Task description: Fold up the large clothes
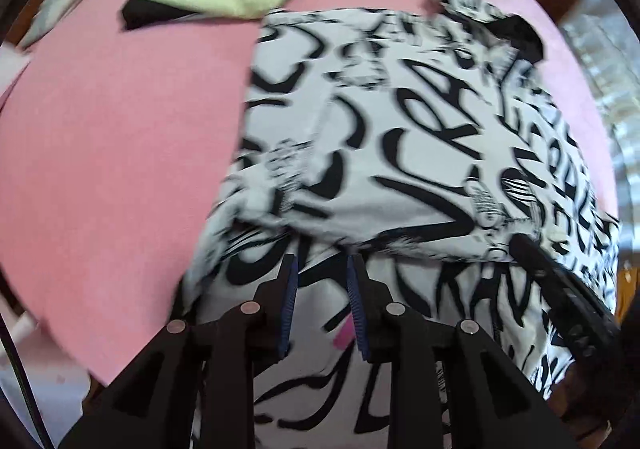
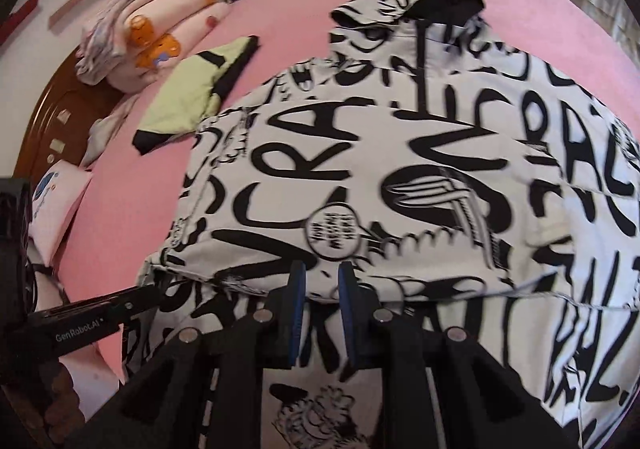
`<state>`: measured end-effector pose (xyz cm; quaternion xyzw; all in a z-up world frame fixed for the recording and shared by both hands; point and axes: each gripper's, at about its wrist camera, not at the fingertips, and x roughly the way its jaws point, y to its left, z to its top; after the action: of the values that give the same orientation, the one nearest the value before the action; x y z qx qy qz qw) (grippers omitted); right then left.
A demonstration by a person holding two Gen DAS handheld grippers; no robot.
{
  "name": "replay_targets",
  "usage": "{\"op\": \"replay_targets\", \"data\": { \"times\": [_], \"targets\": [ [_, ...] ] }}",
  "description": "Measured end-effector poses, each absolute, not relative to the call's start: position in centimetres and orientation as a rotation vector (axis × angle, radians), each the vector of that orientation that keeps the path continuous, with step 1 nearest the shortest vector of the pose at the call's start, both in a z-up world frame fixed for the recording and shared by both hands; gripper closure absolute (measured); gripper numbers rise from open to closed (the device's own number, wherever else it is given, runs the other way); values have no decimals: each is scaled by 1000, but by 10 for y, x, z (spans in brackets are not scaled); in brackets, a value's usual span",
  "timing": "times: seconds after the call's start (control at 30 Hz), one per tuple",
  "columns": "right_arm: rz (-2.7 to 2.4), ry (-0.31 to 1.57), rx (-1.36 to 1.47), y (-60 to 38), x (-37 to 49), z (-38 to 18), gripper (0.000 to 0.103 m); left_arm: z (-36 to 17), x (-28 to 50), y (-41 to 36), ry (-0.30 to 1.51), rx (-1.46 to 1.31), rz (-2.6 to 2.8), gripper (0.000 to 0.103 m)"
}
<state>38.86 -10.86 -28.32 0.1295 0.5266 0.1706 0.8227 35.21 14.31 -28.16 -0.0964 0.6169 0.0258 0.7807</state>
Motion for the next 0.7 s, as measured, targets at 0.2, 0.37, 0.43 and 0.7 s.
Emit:
{"op": "replay_targets", "data": {
  "times": [0.2, 0.37, 0.43, 0.7],
  "targets": [
    [408, 1152, 275, -92, 400, -296, 95, -305, 380, 108, 1415, -189, -100, 79],
    [432, 1189, 319, -92, 406, -310, 102, -330, 399, 84, 1465, -187, -182, 83],
    [441, 1209, 316, -93, 411, -318, 103, -346, 405, 79, 1514, -124, -148, 84],
    [367, 1239, 184, -118, 418, -341, 103, -347, 411, 99, 1510, -154, -40, 84]
  ]
}}
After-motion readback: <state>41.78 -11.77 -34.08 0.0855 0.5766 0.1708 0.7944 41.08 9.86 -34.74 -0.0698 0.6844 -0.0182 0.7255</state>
